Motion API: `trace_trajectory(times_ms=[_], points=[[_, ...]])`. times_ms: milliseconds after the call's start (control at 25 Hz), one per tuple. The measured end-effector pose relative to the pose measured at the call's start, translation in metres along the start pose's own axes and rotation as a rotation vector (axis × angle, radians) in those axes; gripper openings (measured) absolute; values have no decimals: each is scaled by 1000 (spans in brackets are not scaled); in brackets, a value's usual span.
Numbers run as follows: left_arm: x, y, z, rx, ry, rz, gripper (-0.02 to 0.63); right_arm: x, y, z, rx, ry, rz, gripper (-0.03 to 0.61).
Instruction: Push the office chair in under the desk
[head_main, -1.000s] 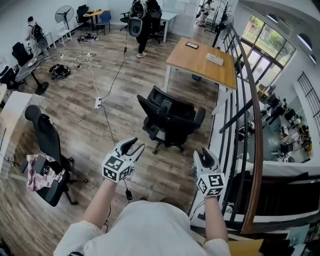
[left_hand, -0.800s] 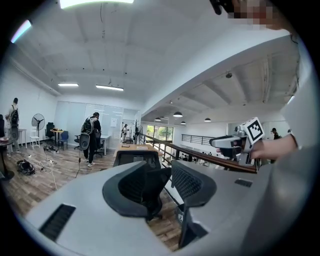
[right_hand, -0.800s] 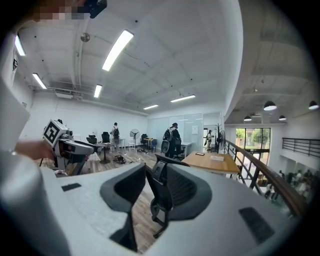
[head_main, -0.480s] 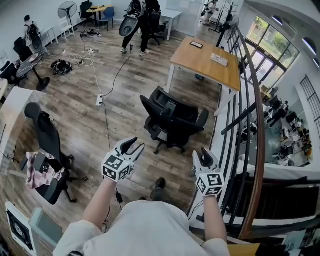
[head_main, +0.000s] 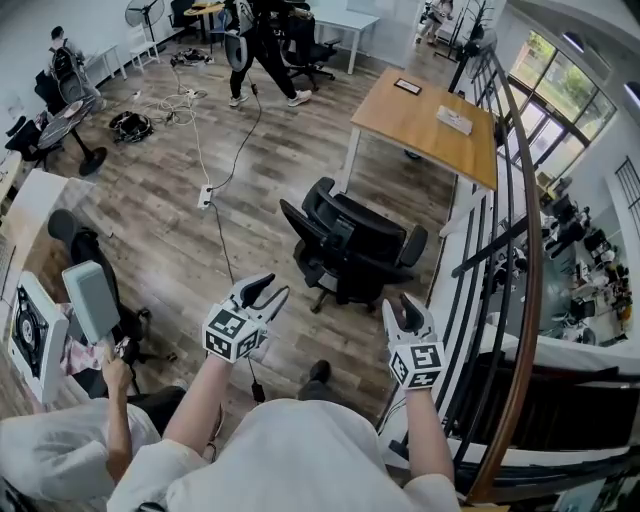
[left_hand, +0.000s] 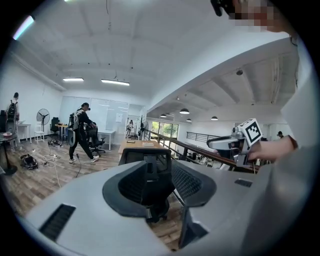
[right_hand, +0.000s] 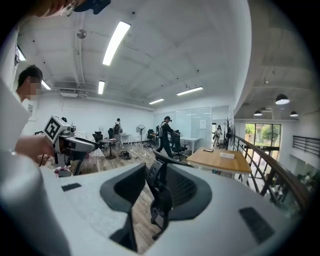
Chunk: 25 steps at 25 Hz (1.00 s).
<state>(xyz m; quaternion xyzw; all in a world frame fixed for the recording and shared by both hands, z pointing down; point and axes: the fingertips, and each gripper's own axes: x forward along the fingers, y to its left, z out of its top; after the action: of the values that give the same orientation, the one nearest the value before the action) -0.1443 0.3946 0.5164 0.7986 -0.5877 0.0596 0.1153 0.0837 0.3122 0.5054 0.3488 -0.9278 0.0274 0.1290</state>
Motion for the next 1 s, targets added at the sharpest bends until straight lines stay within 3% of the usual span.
trace_trajectory(times_ms=[520, 1000], points=[[97, 34, 17, 9, 38, 50, 150, 82, -77, -5, -17, 66, 108, 118], [155, 68, 8, 44, 103, 33, 150, 139, -97, -38, -22, 176, 170, 118]])
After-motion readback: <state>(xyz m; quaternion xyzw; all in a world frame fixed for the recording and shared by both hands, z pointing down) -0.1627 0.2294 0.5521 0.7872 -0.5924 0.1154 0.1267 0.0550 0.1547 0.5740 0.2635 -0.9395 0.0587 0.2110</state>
